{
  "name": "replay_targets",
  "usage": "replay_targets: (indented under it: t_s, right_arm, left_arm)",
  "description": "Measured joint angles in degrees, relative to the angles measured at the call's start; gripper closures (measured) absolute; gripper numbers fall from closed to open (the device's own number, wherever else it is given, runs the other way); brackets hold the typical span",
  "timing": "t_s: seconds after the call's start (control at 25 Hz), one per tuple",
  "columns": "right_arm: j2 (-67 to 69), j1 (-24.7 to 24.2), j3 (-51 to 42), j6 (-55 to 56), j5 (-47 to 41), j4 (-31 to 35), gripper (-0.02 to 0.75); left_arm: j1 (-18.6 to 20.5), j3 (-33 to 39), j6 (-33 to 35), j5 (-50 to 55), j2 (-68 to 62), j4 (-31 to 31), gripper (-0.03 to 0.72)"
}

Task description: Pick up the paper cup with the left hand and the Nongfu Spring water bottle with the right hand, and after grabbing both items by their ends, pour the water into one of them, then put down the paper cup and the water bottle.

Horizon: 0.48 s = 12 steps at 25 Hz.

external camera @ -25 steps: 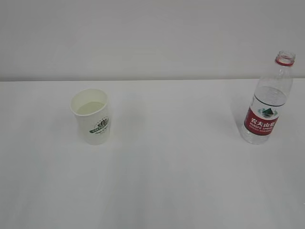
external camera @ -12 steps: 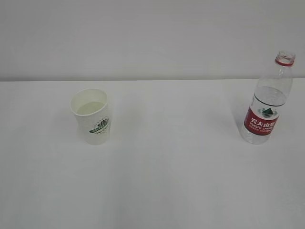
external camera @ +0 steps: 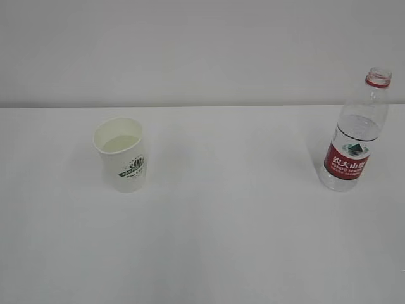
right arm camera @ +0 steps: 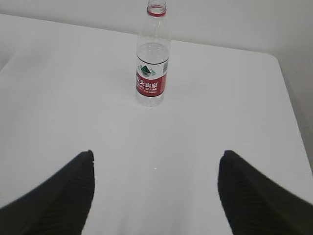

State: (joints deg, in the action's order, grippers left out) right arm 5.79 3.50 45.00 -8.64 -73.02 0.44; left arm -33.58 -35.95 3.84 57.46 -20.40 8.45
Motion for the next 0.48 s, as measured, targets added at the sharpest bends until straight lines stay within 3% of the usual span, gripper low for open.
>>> replay_targets:
  t_s: [0.48]
  right_arm:
    - [0.00,0.00,-2.40,0.04,-0.10,0.10,0.148]
  left_arm:
    - [0.00,0.00,-8.00,1.80,-0.01,-5.66,0.335]
